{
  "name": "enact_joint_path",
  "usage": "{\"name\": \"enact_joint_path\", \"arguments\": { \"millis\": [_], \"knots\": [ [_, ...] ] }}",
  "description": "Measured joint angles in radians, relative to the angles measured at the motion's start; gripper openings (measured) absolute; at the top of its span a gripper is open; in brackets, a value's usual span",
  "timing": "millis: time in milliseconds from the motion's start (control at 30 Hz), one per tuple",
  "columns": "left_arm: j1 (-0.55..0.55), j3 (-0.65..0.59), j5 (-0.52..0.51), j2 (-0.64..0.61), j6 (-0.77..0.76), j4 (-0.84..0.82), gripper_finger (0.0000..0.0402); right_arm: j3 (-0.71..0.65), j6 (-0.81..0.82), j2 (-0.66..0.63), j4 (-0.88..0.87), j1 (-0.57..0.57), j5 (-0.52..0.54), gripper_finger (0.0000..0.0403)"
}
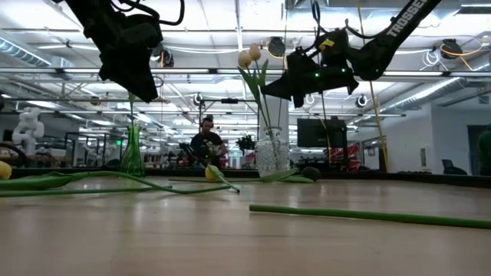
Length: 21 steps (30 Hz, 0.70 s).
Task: Sort flowers into vase by color
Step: Put the light pink tulip into the transparent vase
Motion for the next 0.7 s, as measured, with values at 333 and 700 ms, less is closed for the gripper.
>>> {"name": "enact_joint_path", "arguments": {
  "millis": [333, 700],
  "knots": [
    [0.000, 0.000, -0.068, 0.000, 0.001, 0.000, 0.0155, 0.000, 0.034, 0.000, -0.002, 0.000, 0.000, 0.0025],
    [0.000, 0.000, -0.081, 0.000, 0.001, -0.001, 0.0155, 0.038, -0.040, -0.064, -0.190, 0.000, 0.002, 0.0121]
  ]
}}
